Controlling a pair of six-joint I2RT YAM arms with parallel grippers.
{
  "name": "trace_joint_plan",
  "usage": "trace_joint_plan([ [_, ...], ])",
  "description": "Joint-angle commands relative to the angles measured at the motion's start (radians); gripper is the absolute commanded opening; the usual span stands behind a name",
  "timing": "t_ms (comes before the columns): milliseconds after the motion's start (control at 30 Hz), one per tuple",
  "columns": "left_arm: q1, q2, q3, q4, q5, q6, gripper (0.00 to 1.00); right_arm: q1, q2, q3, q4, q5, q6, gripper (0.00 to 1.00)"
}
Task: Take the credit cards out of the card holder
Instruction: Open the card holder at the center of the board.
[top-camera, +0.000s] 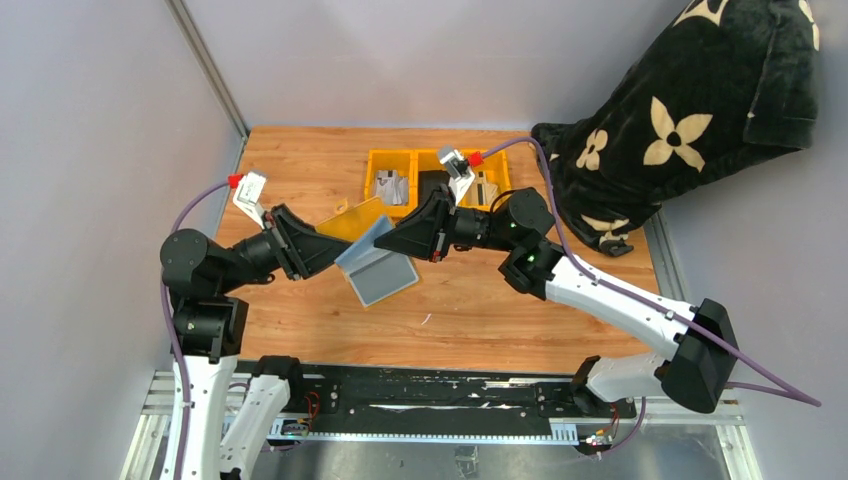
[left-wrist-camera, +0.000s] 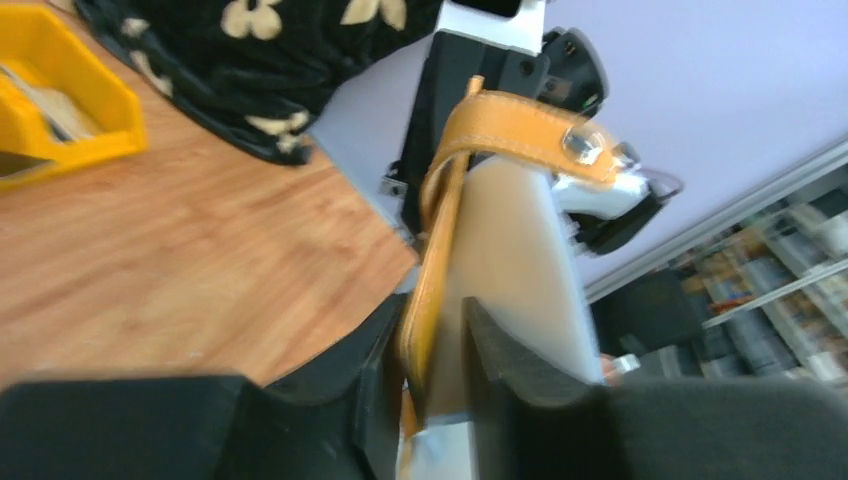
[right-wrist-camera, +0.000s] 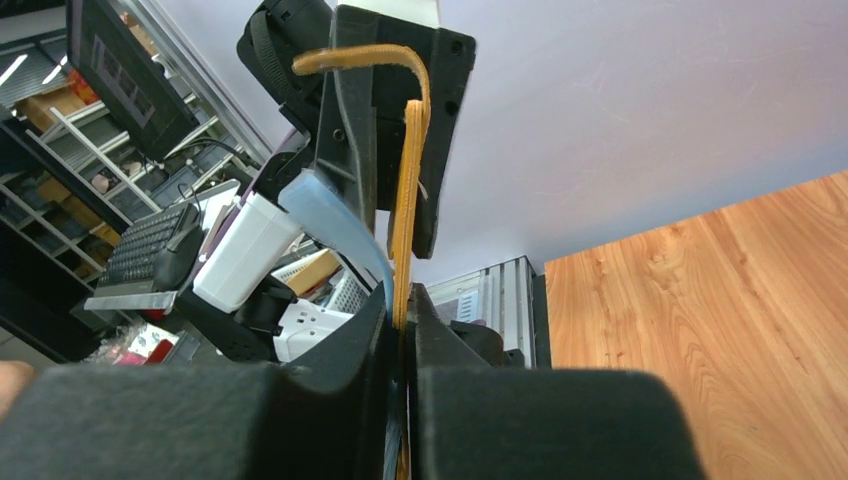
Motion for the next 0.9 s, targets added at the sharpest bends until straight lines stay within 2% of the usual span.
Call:
trace_joint_plan([
  [0, -0.004, -0.015, 0.015, -0.105, 0.008, 0.134, 0.46, 0.011, -0.014, 0.014, 0.052, -0.020, 0.038, 0.03],
  [33, -0.004, -0.015, 0.027, -0.142, -0.001, 0.173, 0.54, 0.011, -0.019, 0.006, 0.049, -0.017, 0.039, 0.00],
  [100, -0.004, -0.017, 0.049, -0.206, -0.020, 0.240, 0.76, 0.011, -0.033, -0.006, 0.028, -0.006, 0.038, 0.00],
  [133, -0.004, -0.019, 0.060, -0.233, -0.029, 0.271, 0.84, 0.011, -0.039, -0.011, 0.018, -0.003, 0.036, 0.00],
  [200, -0.004, -0.026, 0.080, -0.260, -0.049, 0.305, 0.92, 0.010, -0.050, -0.024, 0.000, 0.000, 0.032, 0.00],
  [300, -0.004, -0.046, 0.092, -0.231, -0.040, 0.298, 0.95, 0.004, -0.065, -0.036, -0.031, 0.009, 0.031, 0.00],
  [433, -0.004, -0.080, 0.056, -0.088, 0.019, 0.209, 0.95, -0.001, -0.068, -0.037, -0.056, 0.010, 0.042, 0.00],
  [533, -0.004, -0.105, 0.020, -0.040, 0.032, 0.178, 0.94, 0.000, -0.056, -0.027, -0.057, -0.006, 0.060, 0.00],
  [667, -0.004, -0.112, -0.019, 0.145, 0.048, 0.004, 0.91, 0.001, -0.042, -0.017, -0.072, -0.021, 0.077, 0.00],
  [733, -0.004, -0.117, -0.009, 0.139, 0.036, 0.051, 0.91, 0.002, -0.041, -0.015, -0.067, -0.025, 0.080, 0.00],
  [767, -0.004, -0.119, -0.006, 0.081, 0.016, 0.081, 0.90, 0.004, -0.041, -0.013, -0.057, -0.029, 0.083, 0.00],
  [833, -0.005, -0.119, 0.028, -0.108, -0.027, 0.287, 0.86, 0.013, -0.037, 0.000, -0.053, -0.039, 0.080, 0.00],
  [867, -0.004, -0.120, 0.030, -0.170, -0.048, 0.343, 0.83, 0.019, -0.032, 0.011, -0.061, -0.044, 0.075, 0.00],
])
